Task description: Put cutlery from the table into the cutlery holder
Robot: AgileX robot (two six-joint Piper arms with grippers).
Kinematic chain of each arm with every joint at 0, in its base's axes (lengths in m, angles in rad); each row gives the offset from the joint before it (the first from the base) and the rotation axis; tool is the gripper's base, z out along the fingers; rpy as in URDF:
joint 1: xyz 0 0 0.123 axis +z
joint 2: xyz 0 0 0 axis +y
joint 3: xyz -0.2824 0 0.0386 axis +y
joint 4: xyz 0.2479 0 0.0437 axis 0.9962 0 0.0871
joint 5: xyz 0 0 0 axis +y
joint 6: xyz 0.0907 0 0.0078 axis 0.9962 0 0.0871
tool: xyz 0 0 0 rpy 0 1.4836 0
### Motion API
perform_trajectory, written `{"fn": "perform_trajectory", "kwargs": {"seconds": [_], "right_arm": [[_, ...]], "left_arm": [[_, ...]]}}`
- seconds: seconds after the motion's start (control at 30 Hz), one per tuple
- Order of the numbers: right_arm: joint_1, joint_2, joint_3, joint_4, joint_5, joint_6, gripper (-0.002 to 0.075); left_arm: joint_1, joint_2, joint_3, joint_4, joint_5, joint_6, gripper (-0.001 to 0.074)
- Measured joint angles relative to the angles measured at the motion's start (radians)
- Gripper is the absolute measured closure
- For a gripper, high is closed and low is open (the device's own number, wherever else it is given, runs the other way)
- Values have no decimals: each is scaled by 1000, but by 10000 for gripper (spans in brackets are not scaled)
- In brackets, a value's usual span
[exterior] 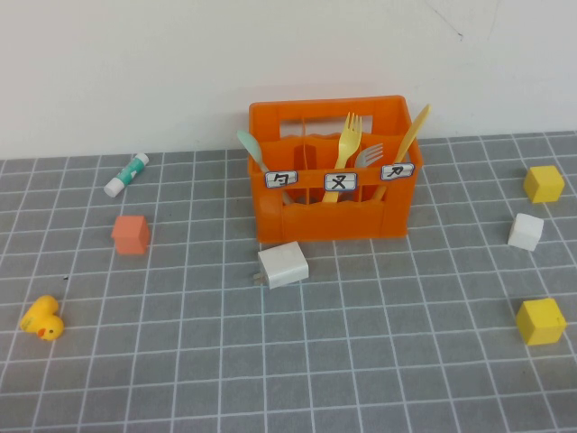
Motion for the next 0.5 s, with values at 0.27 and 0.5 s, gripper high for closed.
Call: {"fn": "perform_trajectory", "kwargs": {"seconds": [0.27,0.5], "right_arm": [[0,0,0,0,0,0,727],[0,-2,0,0,0,0,727]], "left_arm": [[84,0,0,0,0,0,736],[86,0,0,0,0,0,736]]}}
